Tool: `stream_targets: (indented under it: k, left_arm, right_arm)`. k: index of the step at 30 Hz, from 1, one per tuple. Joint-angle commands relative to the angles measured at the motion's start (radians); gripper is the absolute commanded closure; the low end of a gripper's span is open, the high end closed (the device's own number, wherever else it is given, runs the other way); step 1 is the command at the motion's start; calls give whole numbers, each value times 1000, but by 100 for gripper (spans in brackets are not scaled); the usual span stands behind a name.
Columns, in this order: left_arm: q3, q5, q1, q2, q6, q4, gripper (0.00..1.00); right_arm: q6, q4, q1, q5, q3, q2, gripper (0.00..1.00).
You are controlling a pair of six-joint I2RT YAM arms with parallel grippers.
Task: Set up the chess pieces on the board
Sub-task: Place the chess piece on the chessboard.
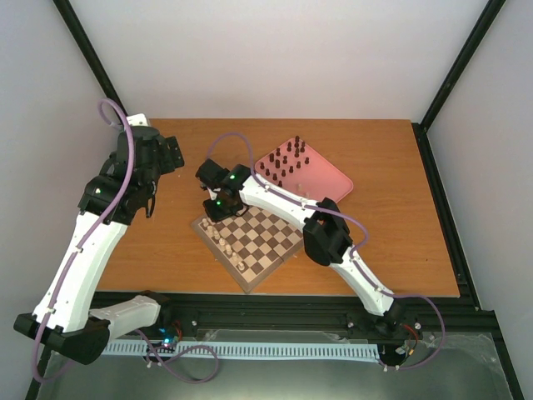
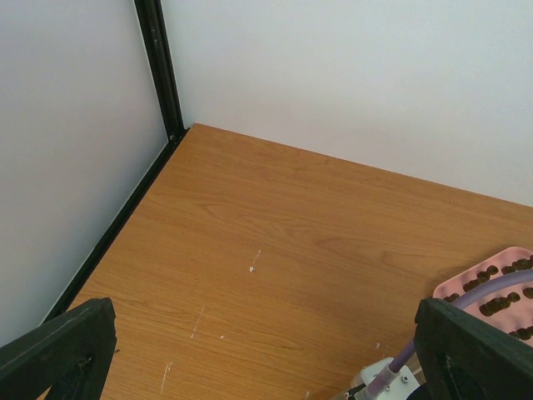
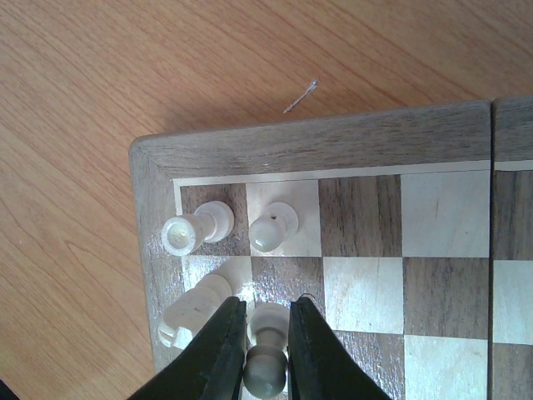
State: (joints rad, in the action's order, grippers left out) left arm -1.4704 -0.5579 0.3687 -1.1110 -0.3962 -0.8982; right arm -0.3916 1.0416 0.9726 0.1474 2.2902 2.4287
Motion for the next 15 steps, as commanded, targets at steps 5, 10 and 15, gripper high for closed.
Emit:
stream_targets:
  k: [5, 10, 15]
  left_arm:
    - [-16, -17, 7, 5, 18, -2, 0]
    - [-16, -17, 7, 8, 16, -5, 0]
    - [-18, -19, 7, 11, 16, -8, 0]
  right_arm:
    - [9, -4, 14, 10, 26, 19, 83]
    - [9, -8, 14, 14, 23, 28, 80]
    - [11, -14, 14, 2, 21, 33, 79]
